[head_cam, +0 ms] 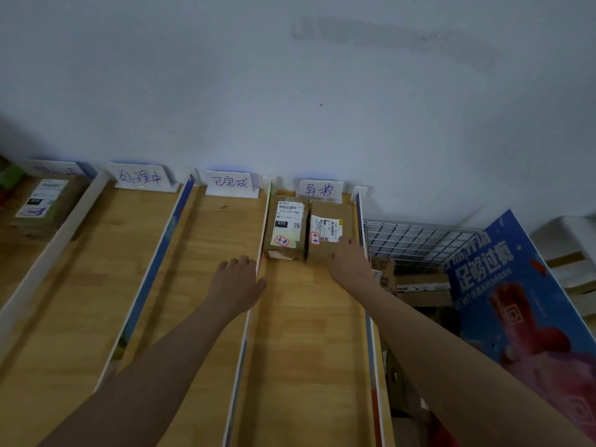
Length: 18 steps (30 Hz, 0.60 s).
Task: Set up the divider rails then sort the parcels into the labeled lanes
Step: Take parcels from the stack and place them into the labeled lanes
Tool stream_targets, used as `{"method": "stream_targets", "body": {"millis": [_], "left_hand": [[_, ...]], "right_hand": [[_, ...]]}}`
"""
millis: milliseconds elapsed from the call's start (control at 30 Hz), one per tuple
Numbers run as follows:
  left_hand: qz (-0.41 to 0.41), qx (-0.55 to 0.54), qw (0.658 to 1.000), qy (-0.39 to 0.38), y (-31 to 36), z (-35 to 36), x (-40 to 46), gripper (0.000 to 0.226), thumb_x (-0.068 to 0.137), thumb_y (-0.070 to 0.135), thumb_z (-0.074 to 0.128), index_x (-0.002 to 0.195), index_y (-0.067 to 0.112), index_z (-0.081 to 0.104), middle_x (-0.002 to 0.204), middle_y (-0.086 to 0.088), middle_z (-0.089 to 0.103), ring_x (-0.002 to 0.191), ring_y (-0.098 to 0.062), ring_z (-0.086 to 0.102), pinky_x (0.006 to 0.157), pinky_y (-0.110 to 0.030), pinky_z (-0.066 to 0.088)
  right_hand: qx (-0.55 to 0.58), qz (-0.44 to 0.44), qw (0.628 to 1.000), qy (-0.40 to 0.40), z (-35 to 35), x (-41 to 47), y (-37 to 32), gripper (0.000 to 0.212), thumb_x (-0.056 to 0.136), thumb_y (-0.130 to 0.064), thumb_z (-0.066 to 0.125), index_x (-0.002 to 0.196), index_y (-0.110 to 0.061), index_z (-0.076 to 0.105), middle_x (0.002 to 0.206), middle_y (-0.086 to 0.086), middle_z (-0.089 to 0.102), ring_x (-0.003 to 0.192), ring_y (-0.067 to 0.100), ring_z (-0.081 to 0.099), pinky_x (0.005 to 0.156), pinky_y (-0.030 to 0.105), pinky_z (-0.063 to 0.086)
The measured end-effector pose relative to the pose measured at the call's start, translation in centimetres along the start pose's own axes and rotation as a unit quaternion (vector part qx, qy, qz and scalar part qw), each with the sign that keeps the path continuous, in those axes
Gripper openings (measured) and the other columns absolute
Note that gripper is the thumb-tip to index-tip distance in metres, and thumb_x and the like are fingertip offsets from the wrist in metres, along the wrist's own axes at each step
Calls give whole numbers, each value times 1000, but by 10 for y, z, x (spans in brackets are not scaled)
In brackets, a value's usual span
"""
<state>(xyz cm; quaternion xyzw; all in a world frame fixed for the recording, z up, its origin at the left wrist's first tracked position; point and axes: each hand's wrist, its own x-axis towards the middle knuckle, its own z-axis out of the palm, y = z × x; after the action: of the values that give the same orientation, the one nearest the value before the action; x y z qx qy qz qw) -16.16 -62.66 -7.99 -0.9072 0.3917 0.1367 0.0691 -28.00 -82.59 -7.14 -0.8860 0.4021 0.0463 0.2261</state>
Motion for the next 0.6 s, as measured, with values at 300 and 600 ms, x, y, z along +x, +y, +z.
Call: {"method": "stream_targets", "body": {"millis": [300, 600], "left_hand": [[-45, -17, 997, 57, -67, -70, -75, 53, 102, 47, 34, 139, 11, 46, 138, -7, 50, 126, -26, 49, 106, -42, 38], [-137, -13, 986, 93, -194, -93, -218, 51, 103, 47, 29, 132, 15, 56, 138, -4, 52, 126, -25, 49, 106, -42, 37]], "right_hand": [[-74, -139, 988, 6, -35, -63, -100, 39, 101, -28, 42, 135, -7, 43, 135, 13, 46, 125, 32, 44, 96, 46, 47], [-97, -246, 964, 28, -14, -176, -236, 48, 103, -39, 35, 142, -12, 42, 142, 9, 45, 130, 31, 44, 102, 46, 42]]}}
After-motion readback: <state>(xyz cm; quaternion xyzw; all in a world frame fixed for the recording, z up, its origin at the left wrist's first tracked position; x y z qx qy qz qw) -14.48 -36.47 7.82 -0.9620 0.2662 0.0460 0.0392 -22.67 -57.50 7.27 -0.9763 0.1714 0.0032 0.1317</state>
